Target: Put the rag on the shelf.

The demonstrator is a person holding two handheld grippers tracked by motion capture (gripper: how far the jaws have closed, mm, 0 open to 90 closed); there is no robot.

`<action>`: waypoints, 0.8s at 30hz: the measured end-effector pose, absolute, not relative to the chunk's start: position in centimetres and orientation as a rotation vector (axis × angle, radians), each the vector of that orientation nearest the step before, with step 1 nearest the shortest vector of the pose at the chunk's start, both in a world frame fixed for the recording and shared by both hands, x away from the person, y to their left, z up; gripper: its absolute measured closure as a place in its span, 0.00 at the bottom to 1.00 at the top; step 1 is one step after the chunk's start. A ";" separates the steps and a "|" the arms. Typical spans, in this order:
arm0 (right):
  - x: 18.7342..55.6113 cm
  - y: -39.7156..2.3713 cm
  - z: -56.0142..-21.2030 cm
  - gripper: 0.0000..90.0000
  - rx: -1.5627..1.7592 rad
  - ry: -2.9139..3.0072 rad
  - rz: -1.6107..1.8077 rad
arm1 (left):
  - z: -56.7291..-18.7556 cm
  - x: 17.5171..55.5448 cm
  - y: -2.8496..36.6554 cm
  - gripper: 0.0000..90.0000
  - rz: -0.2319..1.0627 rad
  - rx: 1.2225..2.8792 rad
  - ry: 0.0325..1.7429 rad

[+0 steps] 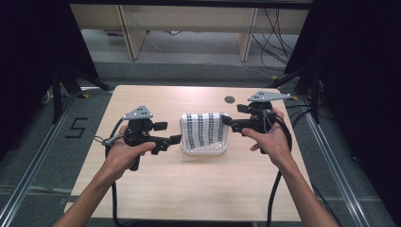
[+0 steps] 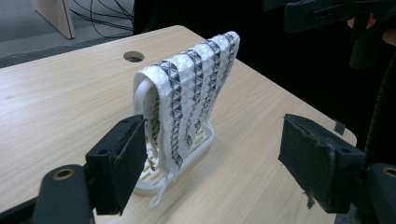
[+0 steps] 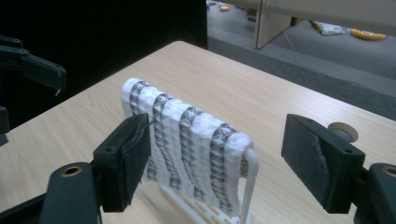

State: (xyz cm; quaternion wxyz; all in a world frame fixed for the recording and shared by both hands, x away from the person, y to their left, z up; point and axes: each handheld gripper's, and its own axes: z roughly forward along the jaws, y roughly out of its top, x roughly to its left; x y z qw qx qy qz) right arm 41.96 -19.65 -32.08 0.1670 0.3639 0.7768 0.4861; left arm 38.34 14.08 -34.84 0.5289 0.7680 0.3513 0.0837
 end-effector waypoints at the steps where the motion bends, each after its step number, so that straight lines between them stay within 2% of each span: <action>1: 41.9 -19.7 -32.1 0.28 1.038 2.212 1.371 | -34.9 38.3 14.1 0.25 0.192 1.836 0.834; 24: 40.1 -19.8 -33.0 0.27 1.009 2.224 1.400 | -36.1 36.1 14.5 0.22 0.208 1.849 0.795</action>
